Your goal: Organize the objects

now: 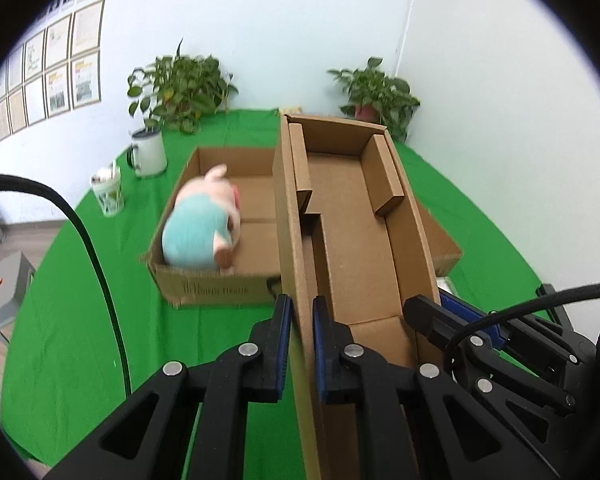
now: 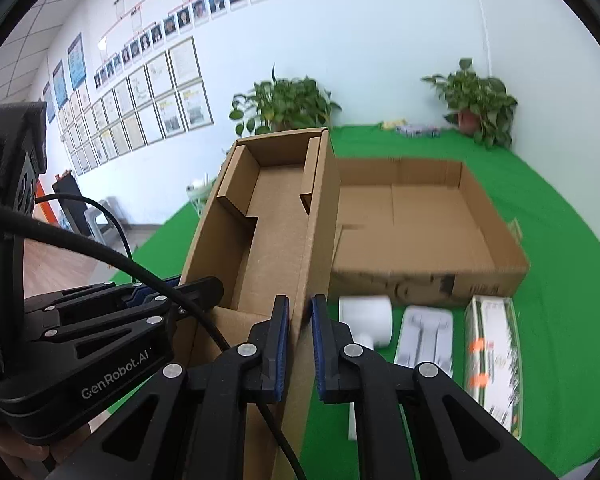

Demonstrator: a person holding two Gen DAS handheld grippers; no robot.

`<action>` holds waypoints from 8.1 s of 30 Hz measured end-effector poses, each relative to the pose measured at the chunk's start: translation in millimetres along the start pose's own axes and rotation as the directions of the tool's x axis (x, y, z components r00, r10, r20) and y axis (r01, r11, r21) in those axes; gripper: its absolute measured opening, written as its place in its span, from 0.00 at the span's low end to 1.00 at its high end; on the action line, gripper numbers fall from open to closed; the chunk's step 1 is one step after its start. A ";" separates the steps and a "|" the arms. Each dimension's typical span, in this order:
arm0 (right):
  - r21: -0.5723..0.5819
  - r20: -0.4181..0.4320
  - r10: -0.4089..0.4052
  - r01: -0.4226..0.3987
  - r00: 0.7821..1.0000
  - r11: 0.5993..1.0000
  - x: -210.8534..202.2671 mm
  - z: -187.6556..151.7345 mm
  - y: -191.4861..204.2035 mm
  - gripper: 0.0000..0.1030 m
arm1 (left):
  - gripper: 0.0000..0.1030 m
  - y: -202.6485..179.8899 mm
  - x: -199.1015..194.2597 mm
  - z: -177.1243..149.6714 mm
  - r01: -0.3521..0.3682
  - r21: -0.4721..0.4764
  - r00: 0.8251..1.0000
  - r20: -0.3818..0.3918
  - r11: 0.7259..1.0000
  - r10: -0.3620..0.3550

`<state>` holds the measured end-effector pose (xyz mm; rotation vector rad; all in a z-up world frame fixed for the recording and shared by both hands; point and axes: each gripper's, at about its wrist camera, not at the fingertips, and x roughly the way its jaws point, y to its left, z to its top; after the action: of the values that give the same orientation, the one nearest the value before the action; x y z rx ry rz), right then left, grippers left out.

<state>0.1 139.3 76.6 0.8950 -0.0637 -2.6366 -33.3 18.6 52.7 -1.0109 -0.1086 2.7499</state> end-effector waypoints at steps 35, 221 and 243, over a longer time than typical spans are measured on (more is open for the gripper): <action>0.007 0.121 -0.020 0.020 0.992 1.000 89.1 212.7 -42.0 0.08 | 0.09 5.8 81.5 170.7 -0.045 0.069 0.998 0.057 0.997 0.041; -0.017 -0.285 -0.021 0.017 0.958 1.000 44.0 -110.2 -42.6 0.25 | 0.31 -25.7 126.7 -65.6 0.399 -0.207 0.804 -0.390 0.894 -0.449; -0.046 -0.057 -0.048 0.045 0.997 0.998 -1.1 -42.1 -6.4 0.25 | 0.31 -40.3 63.1 18.1 0.400 -0.002 0.896 -0.210 0.917 -0.391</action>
<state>24.0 148.7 42.7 0.9683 0.0307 -2.6420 -85.1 71.9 32.3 -1.1159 -0.2000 2.2591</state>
